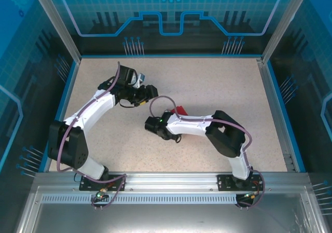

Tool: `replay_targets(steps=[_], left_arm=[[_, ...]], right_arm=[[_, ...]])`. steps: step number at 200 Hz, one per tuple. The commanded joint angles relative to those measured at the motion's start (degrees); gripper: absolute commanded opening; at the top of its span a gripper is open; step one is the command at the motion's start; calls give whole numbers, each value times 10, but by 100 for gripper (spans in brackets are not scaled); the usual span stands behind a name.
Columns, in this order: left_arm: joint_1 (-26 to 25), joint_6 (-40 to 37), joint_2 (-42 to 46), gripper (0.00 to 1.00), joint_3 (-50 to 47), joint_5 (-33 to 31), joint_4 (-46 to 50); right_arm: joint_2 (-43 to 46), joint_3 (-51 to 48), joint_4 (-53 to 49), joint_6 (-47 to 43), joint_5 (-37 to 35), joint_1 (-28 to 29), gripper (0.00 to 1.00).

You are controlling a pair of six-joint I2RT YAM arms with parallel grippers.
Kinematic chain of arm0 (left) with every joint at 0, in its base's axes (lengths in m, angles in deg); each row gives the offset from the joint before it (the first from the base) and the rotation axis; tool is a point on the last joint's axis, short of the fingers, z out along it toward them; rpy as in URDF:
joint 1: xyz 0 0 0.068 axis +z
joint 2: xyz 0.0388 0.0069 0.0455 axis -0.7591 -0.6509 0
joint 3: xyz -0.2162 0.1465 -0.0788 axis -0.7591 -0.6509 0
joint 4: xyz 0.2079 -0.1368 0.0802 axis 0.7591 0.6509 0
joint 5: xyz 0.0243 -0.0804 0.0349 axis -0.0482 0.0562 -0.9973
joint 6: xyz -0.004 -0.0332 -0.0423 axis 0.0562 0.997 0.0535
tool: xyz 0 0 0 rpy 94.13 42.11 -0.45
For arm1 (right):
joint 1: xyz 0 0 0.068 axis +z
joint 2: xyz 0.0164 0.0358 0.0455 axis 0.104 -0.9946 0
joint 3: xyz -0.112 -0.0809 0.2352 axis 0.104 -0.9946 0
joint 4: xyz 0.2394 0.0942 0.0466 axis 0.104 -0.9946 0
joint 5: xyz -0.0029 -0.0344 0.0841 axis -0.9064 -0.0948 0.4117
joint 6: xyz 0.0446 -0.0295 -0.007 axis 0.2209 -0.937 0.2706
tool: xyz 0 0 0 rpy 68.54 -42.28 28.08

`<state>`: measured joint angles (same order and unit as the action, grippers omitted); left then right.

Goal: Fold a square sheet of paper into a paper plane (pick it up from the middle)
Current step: Turn over the paper at the center of the table, then rotate the paper at the center of the table.

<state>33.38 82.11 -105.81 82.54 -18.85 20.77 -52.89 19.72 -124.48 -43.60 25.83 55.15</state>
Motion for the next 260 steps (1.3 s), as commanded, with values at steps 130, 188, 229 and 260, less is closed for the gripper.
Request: replay_targets(steps=[130,188,229,260], left_arm=[[1,18,-78,68,-38,98,-70],[-42,34,-109,68,-32,87,-97],[-99,52,-130,67,-49,49,-115],[-116,48,-149,63,-59,20,-113]], right_arm=[[151,-144,250,-27,239,-14,44],[310,-289,394,-25,461,-139,53],[337,-344,417,-26,557,-236,50],[353,-363,413,-20,581,-289,50]])
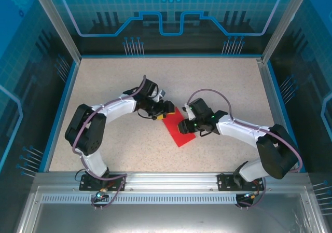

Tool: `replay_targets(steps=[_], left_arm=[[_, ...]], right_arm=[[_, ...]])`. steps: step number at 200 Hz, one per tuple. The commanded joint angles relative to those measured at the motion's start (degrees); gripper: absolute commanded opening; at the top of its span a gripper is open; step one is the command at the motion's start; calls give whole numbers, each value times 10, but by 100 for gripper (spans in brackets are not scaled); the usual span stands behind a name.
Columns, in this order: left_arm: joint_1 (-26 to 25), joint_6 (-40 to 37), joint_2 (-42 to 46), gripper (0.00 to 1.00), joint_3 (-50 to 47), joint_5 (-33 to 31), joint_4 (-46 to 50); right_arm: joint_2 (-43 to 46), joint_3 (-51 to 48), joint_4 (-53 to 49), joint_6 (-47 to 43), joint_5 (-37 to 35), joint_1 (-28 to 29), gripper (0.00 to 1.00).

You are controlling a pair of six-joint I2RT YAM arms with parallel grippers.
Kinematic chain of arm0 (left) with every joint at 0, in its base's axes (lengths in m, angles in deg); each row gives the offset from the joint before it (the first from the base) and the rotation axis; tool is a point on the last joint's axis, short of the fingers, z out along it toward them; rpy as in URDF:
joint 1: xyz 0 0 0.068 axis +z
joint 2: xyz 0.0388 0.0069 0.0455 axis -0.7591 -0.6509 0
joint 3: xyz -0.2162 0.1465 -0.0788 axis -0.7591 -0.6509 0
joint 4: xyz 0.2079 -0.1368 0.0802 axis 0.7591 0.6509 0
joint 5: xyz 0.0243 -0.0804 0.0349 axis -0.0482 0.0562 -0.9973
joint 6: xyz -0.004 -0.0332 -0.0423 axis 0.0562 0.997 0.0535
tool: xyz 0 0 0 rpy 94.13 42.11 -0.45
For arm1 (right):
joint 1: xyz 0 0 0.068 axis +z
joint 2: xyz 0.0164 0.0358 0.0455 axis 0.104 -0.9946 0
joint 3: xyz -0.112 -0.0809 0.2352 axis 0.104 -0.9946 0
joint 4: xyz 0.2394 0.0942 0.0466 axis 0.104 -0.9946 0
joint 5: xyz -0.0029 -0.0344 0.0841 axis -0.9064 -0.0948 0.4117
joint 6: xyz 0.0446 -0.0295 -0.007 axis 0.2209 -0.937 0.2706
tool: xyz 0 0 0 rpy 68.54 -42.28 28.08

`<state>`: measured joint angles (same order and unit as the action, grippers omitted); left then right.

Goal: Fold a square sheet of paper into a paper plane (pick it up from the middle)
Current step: Rotate the paper at the center of the table.

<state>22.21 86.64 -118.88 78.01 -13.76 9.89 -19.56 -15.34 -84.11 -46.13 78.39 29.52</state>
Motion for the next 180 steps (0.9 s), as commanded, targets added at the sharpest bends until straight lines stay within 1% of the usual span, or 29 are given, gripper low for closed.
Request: replay_targets(steps=[1,18,51,82,116,136,167,180], left_arm=[[-5,2,-19,63,-14,-32,-4],[-5,-12,-37,59,-7,-46,6],[-5,-39,-65,46,18,-66,31],[-5,-59,-85,42,38,-75,48],[-5,-77,-106,40,59,-79,62],[-5,-89,-116,38,70,-79,67],[-4,-112,-136,38,98,-79,83],[-4,-123,-146,37,113,-77,91]], right_arm=[[20,-12,8,5,55,-34,50],[21,-19,2,6,61,-54,51],[20,-32,4,8,83,-84,51],[6,-43,8,11,121,-106,52],[-4,-53,21,19,159,-107,49],[-9,-64,46,38,193,-106,44],[-18,-77,64,53,216,-105,30],[-14,-79,66,57,219,-103,26]])
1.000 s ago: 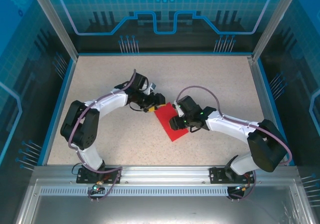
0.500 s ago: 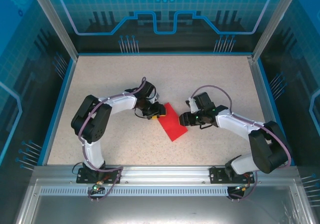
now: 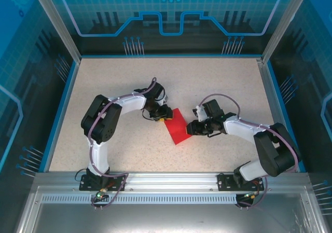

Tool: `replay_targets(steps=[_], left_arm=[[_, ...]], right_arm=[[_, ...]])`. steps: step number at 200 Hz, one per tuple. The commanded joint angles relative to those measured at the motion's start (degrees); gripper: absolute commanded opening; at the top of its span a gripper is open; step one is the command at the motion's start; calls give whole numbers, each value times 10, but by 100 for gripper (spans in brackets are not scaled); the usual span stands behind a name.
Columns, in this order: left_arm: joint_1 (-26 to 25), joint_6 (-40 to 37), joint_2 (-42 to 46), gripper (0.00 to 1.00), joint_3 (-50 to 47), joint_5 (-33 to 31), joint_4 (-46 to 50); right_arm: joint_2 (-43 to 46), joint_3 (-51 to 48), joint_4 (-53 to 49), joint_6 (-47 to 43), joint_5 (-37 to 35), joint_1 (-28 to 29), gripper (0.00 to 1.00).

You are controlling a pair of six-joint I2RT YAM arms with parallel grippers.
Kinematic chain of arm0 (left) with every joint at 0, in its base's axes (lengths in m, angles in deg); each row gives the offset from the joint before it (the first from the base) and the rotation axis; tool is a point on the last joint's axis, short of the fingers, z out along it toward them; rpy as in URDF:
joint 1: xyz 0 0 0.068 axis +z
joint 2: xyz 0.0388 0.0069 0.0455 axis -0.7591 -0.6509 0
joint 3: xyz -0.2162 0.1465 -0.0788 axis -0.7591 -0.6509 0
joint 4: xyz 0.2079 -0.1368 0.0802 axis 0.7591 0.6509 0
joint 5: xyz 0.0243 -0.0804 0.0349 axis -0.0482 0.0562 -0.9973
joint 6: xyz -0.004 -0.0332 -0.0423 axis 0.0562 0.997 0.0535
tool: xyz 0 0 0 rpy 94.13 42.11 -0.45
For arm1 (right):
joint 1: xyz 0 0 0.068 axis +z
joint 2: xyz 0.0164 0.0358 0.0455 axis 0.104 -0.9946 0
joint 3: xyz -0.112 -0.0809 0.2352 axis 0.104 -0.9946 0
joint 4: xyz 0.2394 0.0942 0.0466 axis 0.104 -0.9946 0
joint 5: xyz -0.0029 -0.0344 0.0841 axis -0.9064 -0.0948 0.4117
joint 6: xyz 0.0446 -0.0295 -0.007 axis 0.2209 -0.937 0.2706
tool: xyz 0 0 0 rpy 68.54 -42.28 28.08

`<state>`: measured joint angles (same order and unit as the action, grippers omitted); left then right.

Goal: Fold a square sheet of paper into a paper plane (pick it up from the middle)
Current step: Rotate the paper at the center of the table.

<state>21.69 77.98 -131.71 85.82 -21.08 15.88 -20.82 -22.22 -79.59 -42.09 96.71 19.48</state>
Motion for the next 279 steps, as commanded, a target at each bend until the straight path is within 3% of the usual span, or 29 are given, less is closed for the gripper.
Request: replay_targets(steps=[1,87,147,191,223,248,279], left_arm=[[1,-37,-18,37,36,-3,32],[0,-57,0,39,67,14,47],[-34,-81,102,47,18,-62,73],[-89,-101,197,49,-100,-120,4],[-126,-113,253,52,-166,-156,-45],[-156,-120,288,56,-208,-180,-90],[-211,-148,297,60,-229,-243,-110]], right_arm=[[-1,-11,21,17,36,-2,26],[-5,-4,26,65,12,32,8],[-19,0,51,115,33,36,5],[-32,11,60,135,68,36,9],[-26,24,43,131,72,32,23],[-19,31,40,134,82,18,26],[-29,49,24,126,88,8,39]])
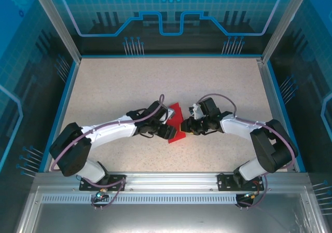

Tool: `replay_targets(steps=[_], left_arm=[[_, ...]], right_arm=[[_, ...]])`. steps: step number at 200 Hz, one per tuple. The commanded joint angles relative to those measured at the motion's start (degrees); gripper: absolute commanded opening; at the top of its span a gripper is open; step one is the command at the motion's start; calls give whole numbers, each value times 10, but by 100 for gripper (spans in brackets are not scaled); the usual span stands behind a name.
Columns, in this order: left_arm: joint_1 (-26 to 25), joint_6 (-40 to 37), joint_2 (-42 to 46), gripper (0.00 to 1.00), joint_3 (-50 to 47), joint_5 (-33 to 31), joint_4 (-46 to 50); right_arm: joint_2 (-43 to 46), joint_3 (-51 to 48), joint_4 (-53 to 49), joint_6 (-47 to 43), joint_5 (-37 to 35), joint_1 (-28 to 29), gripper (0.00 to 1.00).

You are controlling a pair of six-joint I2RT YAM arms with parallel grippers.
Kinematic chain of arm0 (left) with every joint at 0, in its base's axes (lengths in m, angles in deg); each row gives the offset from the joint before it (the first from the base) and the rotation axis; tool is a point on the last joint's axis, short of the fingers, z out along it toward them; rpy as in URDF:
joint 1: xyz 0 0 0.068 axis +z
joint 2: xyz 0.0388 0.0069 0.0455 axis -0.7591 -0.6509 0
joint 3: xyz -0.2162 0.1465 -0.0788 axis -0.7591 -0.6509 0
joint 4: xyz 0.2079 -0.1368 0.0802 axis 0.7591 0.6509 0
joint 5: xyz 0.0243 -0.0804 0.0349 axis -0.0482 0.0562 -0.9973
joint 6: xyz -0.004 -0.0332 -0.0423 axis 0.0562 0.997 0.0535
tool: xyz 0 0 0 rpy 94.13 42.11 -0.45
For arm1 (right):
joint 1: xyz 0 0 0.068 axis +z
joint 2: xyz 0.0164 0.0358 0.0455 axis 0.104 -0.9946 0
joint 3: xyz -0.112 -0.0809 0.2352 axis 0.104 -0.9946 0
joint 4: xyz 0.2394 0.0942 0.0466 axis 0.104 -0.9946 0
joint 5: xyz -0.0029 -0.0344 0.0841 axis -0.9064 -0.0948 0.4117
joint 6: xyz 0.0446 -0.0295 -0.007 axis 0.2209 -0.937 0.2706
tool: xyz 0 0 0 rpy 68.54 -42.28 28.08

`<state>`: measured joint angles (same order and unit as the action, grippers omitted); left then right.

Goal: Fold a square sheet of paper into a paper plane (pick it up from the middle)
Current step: Rotate the paper at the center of the table, then third fold the triangle at the center of the table.

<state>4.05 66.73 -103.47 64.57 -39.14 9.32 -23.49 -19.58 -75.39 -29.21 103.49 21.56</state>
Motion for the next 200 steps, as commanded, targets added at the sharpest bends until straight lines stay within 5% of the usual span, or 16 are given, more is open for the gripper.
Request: replay_targets(steps=[1,45,98,171,200], left_arm=[[-36,-36,15,60,-17,-64,-44],[-106,-52,17,65,-30,-158,-68],[-176,-68,-24,66,-17,-248,-78],[-213,-88,-102,65,40,-366,-68],[-214,-83,-120,55,60,-403,-49]], right_arm=[[-3,23,-18,-3,20,-13,39],[-22,27,9,26,47,-37,39],[-52,20,59,74,95,-49,26],[-57,14,70,90,114,-56,19],[-60,12,71,89,117,-56,19]])
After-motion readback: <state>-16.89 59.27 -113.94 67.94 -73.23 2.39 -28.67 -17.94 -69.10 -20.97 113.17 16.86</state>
